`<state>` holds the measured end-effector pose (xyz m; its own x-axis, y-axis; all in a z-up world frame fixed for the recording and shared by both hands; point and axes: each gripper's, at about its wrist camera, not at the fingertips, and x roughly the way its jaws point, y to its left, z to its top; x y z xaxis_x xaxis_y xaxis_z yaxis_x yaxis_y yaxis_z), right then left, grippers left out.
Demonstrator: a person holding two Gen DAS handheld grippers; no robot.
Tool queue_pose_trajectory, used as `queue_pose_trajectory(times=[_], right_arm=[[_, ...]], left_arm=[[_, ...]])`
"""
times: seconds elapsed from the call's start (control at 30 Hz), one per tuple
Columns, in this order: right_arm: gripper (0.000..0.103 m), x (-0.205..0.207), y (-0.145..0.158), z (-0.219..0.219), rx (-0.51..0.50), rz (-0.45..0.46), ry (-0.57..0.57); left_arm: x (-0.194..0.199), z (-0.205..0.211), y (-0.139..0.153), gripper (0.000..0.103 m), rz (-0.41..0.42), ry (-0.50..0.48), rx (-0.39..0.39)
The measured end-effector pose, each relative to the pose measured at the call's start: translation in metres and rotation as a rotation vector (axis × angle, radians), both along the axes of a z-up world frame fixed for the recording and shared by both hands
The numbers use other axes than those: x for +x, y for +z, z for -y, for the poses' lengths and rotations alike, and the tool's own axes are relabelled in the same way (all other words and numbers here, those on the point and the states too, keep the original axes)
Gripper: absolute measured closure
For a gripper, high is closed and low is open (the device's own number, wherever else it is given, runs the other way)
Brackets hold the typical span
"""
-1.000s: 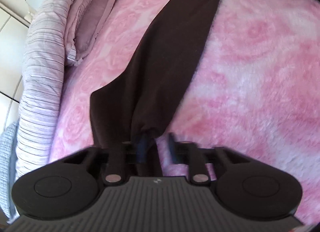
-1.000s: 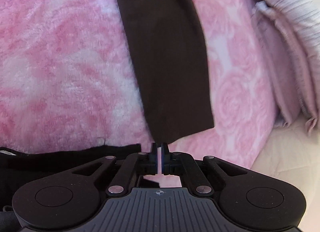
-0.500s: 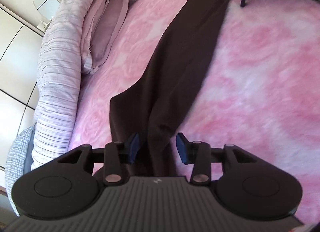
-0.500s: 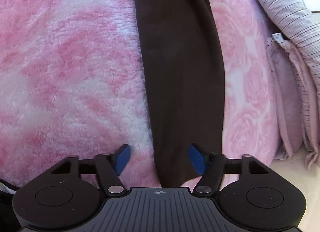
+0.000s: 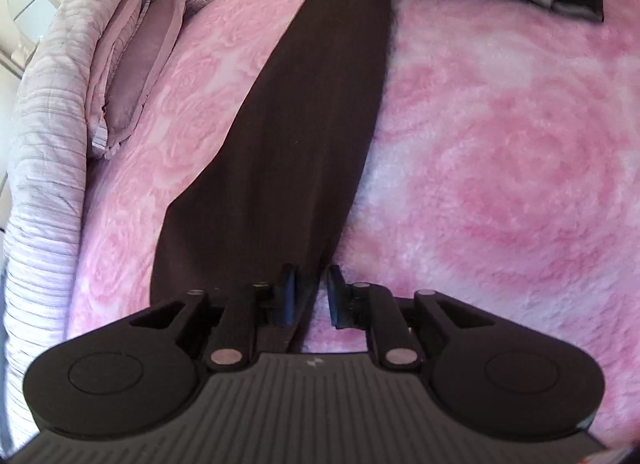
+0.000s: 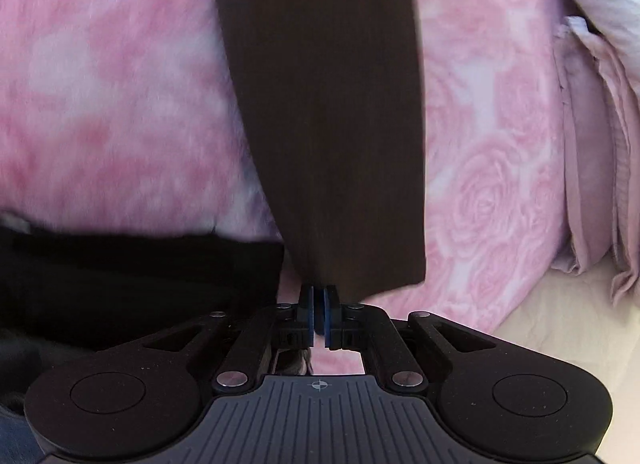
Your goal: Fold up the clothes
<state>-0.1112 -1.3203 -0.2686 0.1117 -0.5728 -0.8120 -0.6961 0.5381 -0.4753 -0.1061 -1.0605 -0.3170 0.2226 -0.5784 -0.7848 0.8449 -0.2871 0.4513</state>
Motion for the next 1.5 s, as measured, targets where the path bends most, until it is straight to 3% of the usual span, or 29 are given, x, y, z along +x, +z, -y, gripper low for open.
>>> queue_pose_trajectory(times=[0.1,0.17,0.27,0.43,0.6,0.77,0.83,0.93,1.1,1.17,1.33,1.37,1.43,1.5], right_arm=[[0.101,-0.003,-0.001,-0.001,-0.061,-0.013,0.039],[0.093,-0.007,0.005,-0.002,-0.094,0.01,0.056],[0.092,-0.006,0.033,-0.007,-0.05,0.107,0.005],[0.091,-0.005,0.075,-0.047,0.179,0.304,-0.165],[0.091,-0.004,0.117,-0.086,0.41,0.498,-0.337],[0.092,-0.003,0.17,-0.143,0.812,0.583,-0.598],[0.092,-0.001,0.188,-0.177,0.86,0.59,-0.606],[0.091,0.002,0.208,-0.233,0.858,0.612,-0.584],[0.091,-0.01,0.244,-0.336,0.739,0.719,-0.521],[0.091,-0.017,0.253,-0.367,0.745,0.739,-0.564],[0.092,-0.024,0.268,-0.421,0.861,0.705,-0.725],[0.092,-0.027,0.272,-0.43,0.892,0.693,-0.727],[0.103,-0.032,0.279,-0.449,0.951,0.669,-0.729],[0.103,-0.035,0.283,-0.467,0.937,0.659,-0.674]], left_arm=[[0.004,-0.006,0.015,0.075,-0.054,0.032,-0.016],[0.006,-0.01,0.025,0.075,-0.076,0.076,-0.036],[0.014,-0.024,0.047,0.075,-0.115,0.216,-0.062],[0.038,-0.07,0.079,0.068,-0.175,0.557,-0.078],[0.062,-0.15,0.108,0.059,-0.224,0.903,-0.073],[0.073,-0.25,0.15,0.053,-0.239,1.144,-0.142],[0.076,-0.291,0.166,0.052,-0.24,1.223,-0.17],[0.078,-0.35,0.185,0.051,-0.233,1.267,-0.197],[0.077,-0.44,0.208,0.044,-0.289,1.296,-0.207],[0.075,-0.47,0.216,0.04,-0.315,1.309,-0.2],[0.065,-0.53,0.237,0.04,-0.354,1.343,-0.219],[0.061,-0.54,0.242,0.04,-0.354,1.349,-0.234],[0.052,-0.557,0.249,0.04,-0.352,1.361,-0.261],[0.041,-0.571,0.256,0.04,-0.339,1.374,-0.284]])
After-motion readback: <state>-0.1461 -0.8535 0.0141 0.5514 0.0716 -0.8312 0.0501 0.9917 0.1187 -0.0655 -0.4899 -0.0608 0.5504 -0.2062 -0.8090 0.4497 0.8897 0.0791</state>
